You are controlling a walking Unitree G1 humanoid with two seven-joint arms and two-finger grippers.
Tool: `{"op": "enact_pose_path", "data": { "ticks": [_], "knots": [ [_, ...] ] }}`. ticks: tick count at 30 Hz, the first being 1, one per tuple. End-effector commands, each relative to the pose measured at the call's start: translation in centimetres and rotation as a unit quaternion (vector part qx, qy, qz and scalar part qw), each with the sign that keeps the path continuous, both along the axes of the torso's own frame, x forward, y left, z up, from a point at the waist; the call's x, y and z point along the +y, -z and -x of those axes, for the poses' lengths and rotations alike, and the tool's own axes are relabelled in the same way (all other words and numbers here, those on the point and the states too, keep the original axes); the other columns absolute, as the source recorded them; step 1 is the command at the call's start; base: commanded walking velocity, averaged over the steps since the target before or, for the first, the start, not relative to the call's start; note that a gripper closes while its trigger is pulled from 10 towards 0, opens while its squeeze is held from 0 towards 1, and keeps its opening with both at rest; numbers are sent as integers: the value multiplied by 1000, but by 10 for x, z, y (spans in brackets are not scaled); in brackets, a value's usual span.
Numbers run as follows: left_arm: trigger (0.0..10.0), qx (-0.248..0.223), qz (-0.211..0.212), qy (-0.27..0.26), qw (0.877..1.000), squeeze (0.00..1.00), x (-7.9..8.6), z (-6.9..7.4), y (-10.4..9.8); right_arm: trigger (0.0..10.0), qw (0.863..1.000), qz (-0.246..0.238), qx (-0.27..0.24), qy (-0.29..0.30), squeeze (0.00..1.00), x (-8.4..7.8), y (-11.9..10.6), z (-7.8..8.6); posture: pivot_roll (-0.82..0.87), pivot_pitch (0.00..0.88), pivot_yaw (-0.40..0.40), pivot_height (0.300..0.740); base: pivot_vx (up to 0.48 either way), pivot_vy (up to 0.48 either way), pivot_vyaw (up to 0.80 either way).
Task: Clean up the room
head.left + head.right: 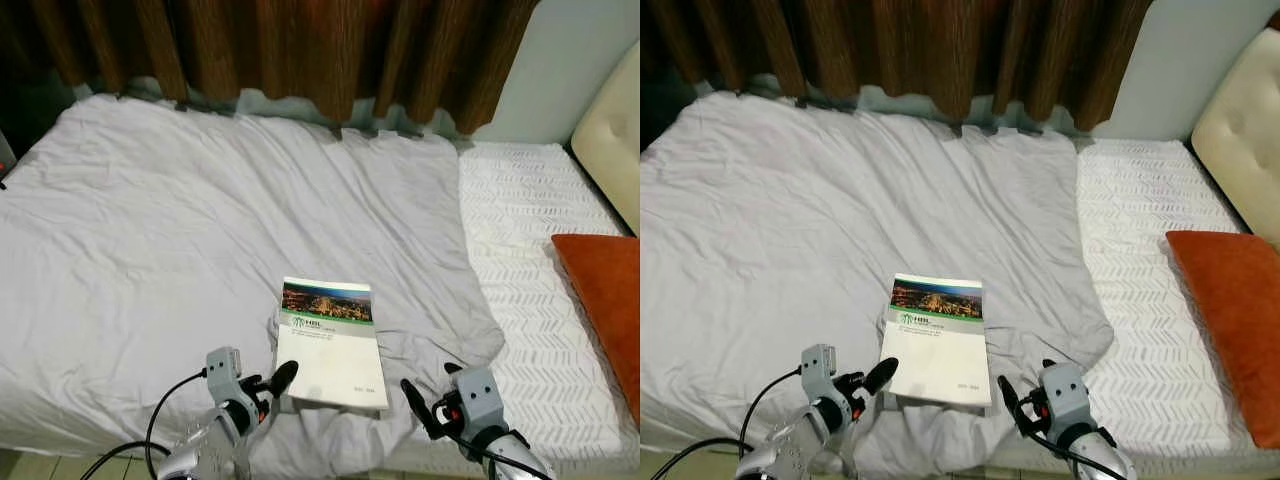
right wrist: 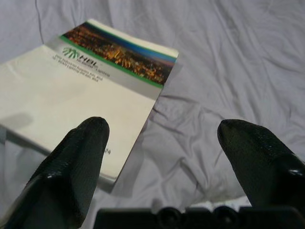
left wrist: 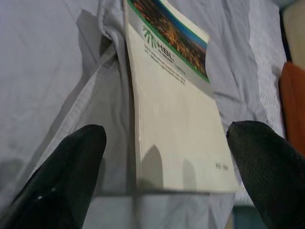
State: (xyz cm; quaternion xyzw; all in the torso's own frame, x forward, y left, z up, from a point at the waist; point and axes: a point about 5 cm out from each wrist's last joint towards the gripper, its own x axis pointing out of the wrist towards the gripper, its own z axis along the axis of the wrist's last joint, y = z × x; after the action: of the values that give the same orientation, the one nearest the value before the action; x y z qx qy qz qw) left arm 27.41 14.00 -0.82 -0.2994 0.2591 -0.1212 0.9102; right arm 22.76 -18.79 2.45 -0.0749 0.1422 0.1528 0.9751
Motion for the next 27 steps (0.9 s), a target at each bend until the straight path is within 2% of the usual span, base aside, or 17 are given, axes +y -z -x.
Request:
{"op": "enact_pose_path", "data": {
  "ticks": [1, 6, 19, 27],
  "knots": [
    [10000, 13, 13, -22, 1000, 0, 1, 2, 4, 10000, 1000, 12, 12, -5, 0, -5, 2, 5, -70, 245, -80, 740, 0, 0, 0],
    [10000, 2, 32, -41, 999, 0, 2, -5, 0, 10000, 1000, 14, 14, -9, 0, -4, 2, 7, -80, 243, -79, 740, 0, 0, 0],
    [10000, 17, 68, -37, 997, 0, -5, -6, 3, 10000, 1000, 12, 13, -11, 0, 1, -1, 8, -83, 238, -71, 740, 0, 0, 0],
    [10000, 6, 80, -21, 997, 0, -19, -21, -9, 10000, 1000, 8, 12, -9, 0, 4, -3, 7, -93, 237, -59, 740, 0, 0, 0]
  ]
}}
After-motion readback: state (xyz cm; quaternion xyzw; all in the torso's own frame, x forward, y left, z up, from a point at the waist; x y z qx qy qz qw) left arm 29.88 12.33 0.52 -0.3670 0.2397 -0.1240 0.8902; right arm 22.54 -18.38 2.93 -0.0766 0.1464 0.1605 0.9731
